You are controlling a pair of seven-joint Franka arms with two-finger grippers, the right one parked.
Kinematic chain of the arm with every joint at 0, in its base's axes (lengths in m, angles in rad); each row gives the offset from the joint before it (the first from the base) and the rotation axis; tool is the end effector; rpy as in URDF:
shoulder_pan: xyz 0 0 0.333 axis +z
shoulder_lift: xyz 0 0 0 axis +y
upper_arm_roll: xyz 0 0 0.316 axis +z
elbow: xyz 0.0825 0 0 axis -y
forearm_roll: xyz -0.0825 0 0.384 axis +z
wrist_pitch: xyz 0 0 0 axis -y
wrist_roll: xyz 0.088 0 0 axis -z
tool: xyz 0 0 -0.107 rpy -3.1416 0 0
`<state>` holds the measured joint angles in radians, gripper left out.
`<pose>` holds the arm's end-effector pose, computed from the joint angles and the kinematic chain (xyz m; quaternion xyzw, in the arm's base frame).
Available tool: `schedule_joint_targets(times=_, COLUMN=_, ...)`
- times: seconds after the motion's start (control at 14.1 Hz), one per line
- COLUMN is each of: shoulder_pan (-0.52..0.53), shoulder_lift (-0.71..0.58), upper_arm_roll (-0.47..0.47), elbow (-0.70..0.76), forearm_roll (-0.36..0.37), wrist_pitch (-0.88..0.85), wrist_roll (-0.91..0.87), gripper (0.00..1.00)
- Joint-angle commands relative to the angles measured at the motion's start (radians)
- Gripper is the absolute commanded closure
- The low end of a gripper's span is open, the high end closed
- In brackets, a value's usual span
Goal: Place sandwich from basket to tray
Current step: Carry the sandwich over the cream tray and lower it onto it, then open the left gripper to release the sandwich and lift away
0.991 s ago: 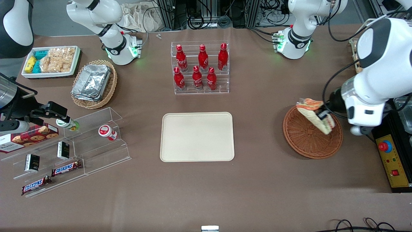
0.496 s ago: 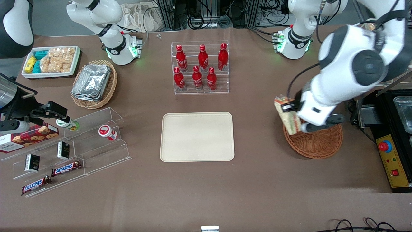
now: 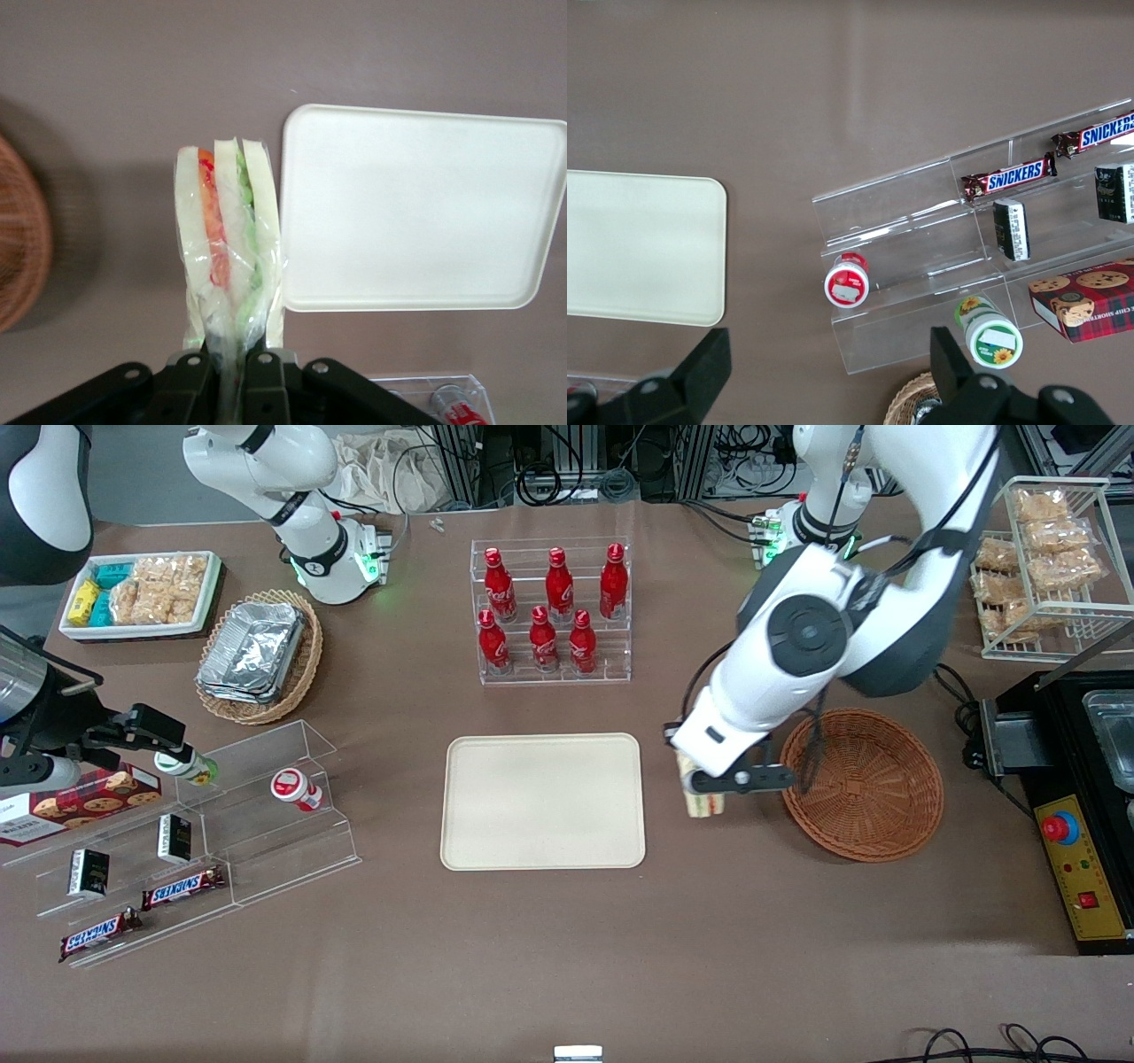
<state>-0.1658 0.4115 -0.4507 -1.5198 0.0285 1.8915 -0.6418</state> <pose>0.5715 -0.3510 0.4439 0.9970 0.0246 -0.0433 0.0600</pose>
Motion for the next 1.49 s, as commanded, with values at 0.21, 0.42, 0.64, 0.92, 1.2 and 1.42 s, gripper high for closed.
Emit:
schedule_joint_targets(times=0.21, shoulder_pan=-0.133, shoulder_lift=0.211, upper_arm_roll=-0.005, elbow=0.021, forearm_roll=0.027, wrist_pitch=0.237, wrist_roll=-0.073, gripper=1.0)
schedule_joint_targets(times=0.42, shoulder_pan=-0.15, shoulder_lift=0.302, upper_arm_roll=-0.002, elbow=0.018, forearm_roll=0.062, wrist_pitch=0.294, wrist_roll=-0.076, gripper=1.0)
schedule_joint_targets(times=0.64, shoulder_pan=-0.15, shoulder_lift=0.354, upper_arm_roll=0.007, elbow=0.018, forearm_roll=0.117, wrist_pitch=0.302, wrist_roll=-0.082, gripper=1.0)
schedule_joint_targets(times=0.92, shoulder_pan=-0.144, shoulder_lift=0.34, upper_arm_roll=0.018, elbow=0.018, forearm_roll=0.13, wrist_pitch=0.288, wrist_roll=-0.087, gripper=0.01)
schedule_joint_targets(times=1.2, shoulder_pan=-0.13, shoulder_lift=0.21, upper_arm_roll=0.024, elbow=0.017, forearm_roll=0.13, wrist_pitch=0.132, wrist_roll=-0.099, gripper=0.0)
schedule_joint_targets(times=1.42, shoulder_pan=-0.049, shoulder_lift=0.061, upper_arm_roll=0.027, elbow=0.017, forearm_roll=0.125, wrist_pitch=-0.043, wrist_roll=-0.024, gripper=0.01)
